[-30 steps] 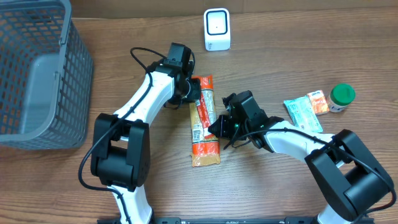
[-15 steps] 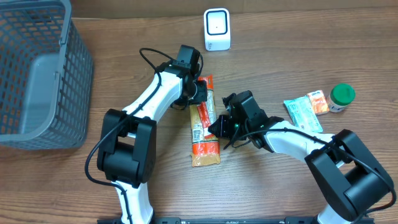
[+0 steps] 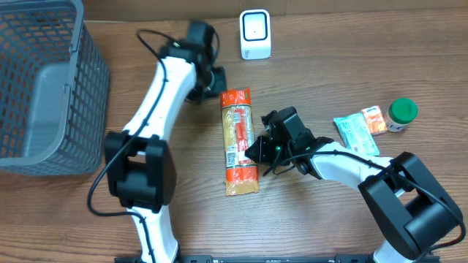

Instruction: Scan the item barcode

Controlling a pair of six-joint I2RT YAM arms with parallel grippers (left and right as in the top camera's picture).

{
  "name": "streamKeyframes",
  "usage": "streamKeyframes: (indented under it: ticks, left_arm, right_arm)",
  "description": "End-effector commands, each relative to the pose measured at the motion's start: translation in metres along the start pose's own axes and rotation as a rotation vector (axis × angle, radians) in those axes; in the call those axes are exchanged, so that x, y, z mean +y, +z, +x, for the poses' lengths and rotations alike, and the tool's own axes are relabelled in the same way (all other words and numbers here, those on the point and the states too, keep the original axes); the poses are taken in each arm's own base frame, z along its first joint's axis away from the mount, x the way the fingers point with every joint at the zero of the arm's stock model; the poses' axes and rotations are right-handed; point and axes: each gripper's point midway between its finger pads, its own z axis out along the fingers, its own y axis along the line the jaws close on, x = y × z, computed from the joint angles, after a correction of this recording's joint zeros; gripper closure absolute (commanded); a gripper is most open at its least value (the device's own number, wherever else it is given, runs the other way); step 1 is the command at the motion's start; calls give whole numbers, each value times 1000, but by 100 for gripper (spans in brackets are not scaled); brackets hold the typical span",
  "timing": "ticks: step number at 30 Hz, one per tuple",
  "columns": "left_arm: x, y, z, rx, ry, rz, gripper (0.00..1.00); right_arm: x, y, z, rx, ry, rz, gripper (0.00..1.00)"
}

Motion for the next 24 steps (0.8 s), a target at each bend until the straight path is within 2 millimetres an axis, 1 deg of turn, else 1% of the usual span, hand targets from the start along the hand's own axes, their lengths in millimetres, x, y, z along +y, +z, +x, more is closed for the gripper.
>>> streamKeyframes:
  ticks: [1, 4, 6, 9, 10, 12, 14, 16, 18, 21, 24]
  left_arm:
    - [14, -60, -26, -139, -15, 0, 96]
    - [31, -79, -32, -173, -24, -9, 96]
    - [43, -86, -32, -178, -40, -18, 96]
    - [61, -88, -31, -164, -76, -28, 95]
    - [63, -87, -29, -149, -84, -15, 96]
    - [59, -82, -22, -114, -68, 23, 96]
    - [47, -76, -14, -77, 17, 87, 96]
    - [37, -68, -5, -45, 88, 119, 96]
    - [30, -58, 6, -10, 138, 126, 96]
    - [25, -44, 16, 18, 163, 127, 96]
    - [24, -34, 21, 30, 168, 127, 96]
  right_arm:
    - [-4, 4, 11, 52, 0, -20, 96]
    - [1, -1, 7, 59, -55, -58, 96]
    - [1, -4, 5, 61, -59, -74, 96]
    - [-1, -7, 2, 59, -51, -81, 96]
    - [-2, -7, 1, 57, -57, -81, 96]
    - [-2, -7, 1, 55, -91, -82, 96]
    - [-1, -8, 1, 57, -118, -87, 96]
    - [4, -8, 4, 72, -165, -119, 96]
    - [14, -10, 9, 97, -234, -175, 96]
    - [28, -15, 16, 134, -325, -260, 96]
    - [34, -17, 20, 154, -372, -299, 96]
